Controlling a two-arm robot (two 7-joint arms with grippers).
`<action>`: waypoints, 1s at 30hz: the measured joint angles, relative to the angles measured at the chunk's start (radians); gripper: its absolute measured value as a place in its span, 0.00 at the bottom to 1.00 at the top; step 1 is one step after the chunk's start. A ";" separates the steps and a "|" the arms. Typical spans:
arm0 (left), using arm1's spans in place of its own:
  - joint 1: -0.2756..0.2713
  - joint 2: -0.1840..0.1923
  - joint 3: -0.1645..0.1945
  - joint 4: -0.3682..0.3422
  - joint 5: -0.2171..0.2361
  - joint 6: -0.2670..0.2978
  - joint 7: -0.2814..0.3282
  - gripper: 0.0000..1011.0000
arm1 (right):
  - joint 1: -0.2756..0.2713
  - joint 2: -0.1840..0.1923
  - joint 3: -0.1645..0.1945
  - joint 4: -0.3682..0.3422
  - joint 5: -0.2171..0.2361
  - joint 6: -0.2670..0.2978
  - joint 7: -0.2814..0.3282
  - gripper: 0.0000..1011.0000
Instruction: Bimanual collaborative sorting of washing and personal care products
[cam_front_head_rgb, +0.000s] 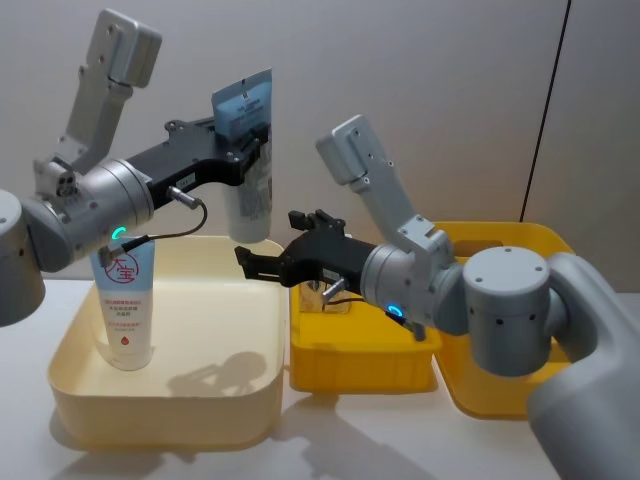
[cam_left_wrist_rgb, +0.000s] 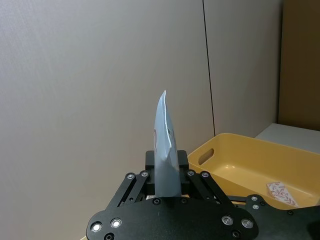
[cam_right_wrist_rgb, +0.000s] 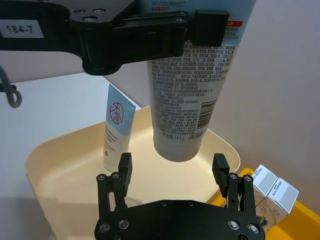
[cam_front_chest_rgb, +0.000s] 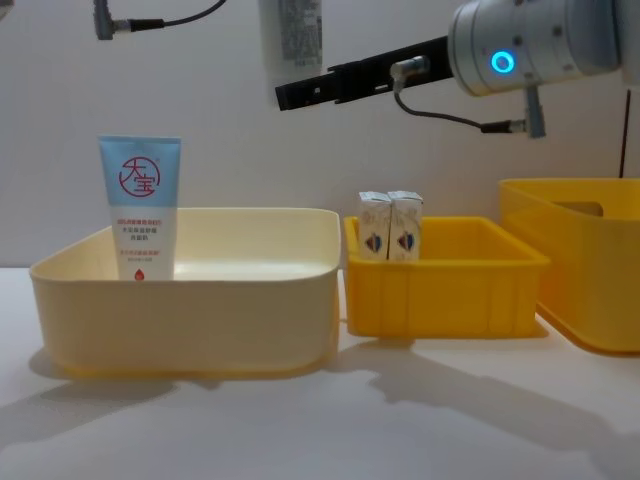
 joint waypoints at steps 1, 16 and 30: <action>0.001 0.001 0.000 -0.002 -0.001 0.001 0.000 0.24 | 0.000 -0.004 0.000 0.002 0.000 0.001 -0.006 0.99; 0.017 0.013 0.010 -0.036 -0.019 0.013 0.007 0.24 | 0.017 -0.046 -0.001 0.046 0.013 0.016 -0.056 0.99; 0.026 0.021 0.019 -0.052 -0.031 0.015 0.013 0.24 | 0.047 -0.078 -0.010 0.084 0.029 0.024 -0.069 0.99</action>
